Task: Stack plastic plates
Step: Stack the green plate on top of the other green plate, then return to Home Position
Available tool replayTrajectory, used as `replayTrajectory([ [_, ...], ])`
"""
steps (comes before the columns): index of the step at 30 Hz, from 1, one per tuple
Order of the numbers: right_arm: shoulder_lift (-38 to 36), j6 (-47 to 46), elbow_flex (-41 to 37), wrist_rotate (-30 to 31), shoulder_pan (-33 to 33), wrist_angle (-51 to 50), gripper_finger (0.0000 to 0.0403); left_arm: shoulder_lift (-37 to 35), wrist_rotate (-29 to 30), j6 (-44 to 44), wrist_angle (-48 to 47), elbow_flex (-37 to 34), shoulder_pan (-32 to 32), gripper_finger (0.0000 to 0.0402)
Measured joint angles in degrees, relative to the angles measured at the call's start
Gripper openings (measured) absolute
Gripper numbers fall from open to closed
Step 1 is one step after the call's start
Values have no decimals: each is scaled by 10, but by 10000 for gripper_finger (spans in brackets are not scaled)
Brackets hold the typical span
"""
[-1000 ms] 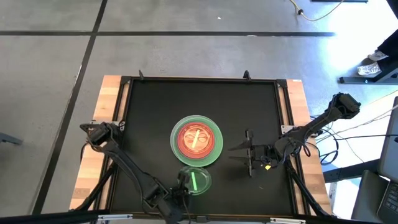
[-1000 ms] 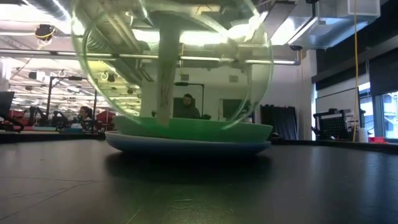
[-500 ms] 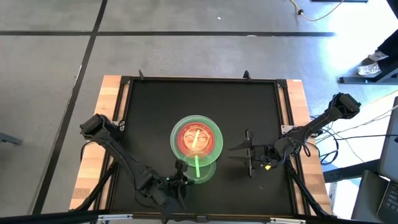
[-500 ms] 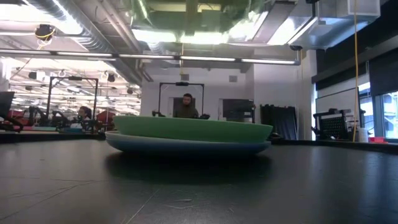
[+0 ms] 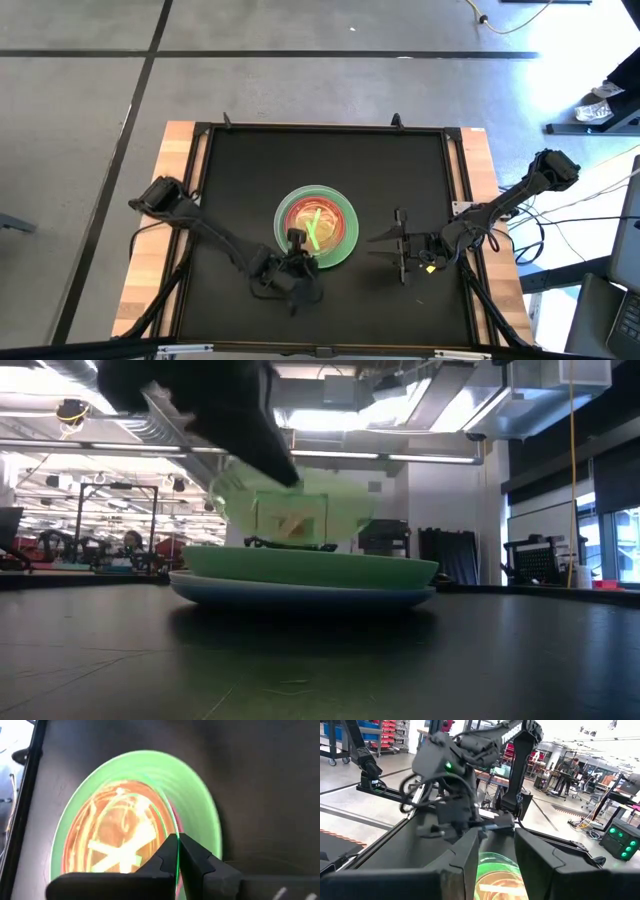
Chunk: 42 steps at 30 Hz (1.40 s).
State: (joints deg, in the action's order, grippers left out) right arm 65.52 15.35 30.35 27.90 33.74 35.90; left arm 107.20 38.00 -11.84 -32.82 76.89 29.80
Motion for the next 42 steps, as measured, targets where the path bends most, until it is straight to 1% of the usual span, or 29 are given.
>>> replayTrajectory([
  [5, 0, 0, 0, 0, 0, -1, 122, 0, -9, -1, 27, -31, -25, 5],
  [10, 0, 0, 0, 0, 0, 0, 122, 0, -53, 4, 57, -36, -44, 8],
  [12, 0, 0, 0, 0, 0, 0, 122, 0, -61, 1, 55, -36, -53, 18],
  [17, 0, 0, 0, 0, 0, 0, 122, 0, -78, -1, 60, -36, -67, 59],
  [20, 0, 0, 0, 0, 0, 0, 122, 0, -77, -2, 65, -35, -68, 81],
  [24, 0, 0, 0, 0, 0, 0, 122, -1, -75, 14, 47, -13, -68, 98],
  [26, 0, -1, 0, 15, 0, 1, 122, -14, -75, 40, 34, -11, -68, 101],
  [28, 0, -18, 0, 45, 0, 2, 122, -36, -76, 62, 28, -21, -75, 102],
  [31, 0, -35, 0, 94, 0, -1, 122, -91, -75, 58, 32, -58, -91, 102],
  [34, 0, -49, 0, 117, 0, -22, 122, -166, -73, 45, 77, -124, -105, 102],
  [36, 0, -61, 0, 128, -5, -49, 122, -218, -76, 36, 130, -179, -111, 102],
  [40, 0, -97, 0, 119, -36, -98, 122, -313, -77, 31, 225, -289, -122, 102],
  [42, 0, -120, 0, 90, -57, -120, 122, -360, -77, 32, 237, -334, -129, 102],
])
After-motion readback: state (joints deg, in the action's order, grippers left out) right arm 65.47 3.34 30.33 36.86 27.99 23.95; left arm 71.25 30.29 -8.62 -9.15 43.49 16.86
